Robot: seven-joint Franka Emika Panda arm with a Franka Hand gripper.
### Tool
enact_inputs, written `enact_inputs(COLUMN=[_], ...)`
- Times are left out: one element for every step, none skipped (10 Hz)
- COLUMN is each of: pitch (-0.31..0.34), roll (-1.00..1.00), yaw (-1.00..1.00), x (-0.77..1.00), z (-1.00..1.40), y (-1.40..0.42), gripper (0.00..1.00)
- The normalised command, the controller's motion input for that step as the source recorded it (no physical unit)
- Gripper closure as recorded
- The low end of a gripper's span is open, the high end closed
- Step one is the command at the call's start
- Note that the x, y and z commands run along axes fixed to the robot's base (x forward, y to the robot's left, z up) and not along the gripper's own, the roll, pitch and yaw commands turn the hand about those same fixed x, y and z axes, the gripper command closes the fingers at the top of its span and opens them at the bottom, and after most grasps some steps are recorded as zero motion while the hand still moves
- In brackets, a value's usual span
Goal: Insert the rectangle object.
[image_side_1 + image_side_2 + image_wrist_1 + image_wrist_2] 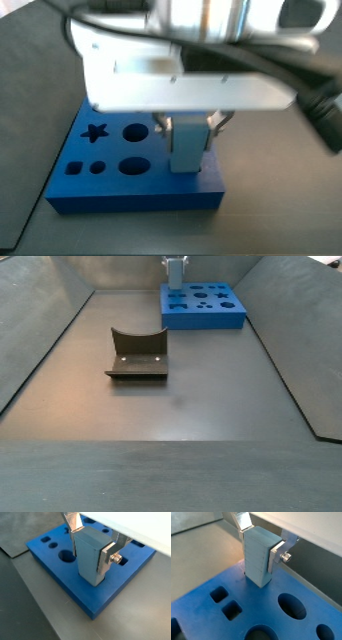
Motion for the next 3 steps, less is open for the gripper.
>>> enact_inputs(pitch=[-0.084, -0.016, -0.010], roll=[-0.03, -0.13, 0.00], yaw=[0.00, 0.00, 0.00], x=[0.00, 0.00, 0.00], z=[-0.94, -0.36, 0.00], y=[-0.20, 0.00, 0.00], gripper=[1.00, 1.00, 1.00])
